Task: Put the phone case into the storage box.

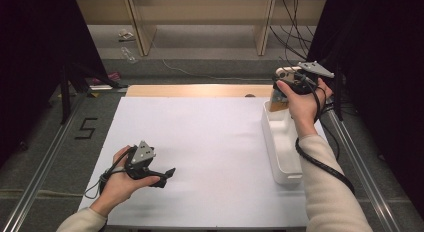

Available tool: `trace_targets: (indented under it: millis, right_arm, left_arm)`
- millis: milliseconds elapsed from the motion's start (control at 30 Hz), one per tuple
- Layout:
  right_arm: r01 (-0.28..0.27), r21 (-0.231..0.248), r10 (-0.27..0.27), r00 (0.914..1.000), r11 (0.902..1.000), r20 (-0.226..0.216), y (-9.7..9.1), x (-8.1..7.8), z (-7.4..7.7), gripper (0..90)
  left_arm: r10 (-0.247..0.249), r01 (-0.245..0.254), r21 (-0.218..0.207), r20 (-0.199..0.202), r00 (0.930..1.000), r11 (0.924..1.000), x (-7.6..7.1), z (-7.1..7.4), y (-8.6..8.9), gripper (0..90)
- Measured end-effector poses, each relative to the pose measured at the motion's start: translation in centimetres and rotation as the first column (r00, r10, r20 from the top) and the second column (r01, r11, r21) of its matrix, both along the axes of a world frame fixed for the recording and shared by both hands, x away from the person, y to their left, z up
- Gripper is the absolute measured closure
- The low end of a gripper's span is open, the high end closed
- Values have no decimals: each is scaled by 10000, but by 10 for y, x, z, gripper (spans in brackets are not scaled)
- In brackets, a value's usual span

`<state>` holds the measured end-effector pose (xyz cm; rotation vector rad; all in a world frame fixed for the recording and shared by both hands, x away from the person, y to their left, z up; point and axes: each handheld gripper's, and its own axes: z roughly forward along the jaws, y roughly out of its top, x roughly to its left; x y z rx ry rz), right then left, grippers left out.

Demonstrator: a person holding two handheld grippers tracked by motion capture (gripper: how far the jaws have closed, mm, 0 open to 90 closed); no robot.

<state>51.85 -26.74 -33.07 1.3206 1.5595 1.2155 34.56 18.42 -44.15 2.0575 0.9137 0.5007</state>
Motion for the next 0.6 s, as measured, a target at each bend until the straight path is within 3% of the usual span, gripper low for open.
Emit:
trace_targets:
  millis: [600]
  right_arm:
    - [209, -73, -212, 9992, 9998, -330, -1, 13, -7, 117]
  left_arm:
    - [-1, 1, 5, -25, 10000, 10000, 0, 0, 0, 0]
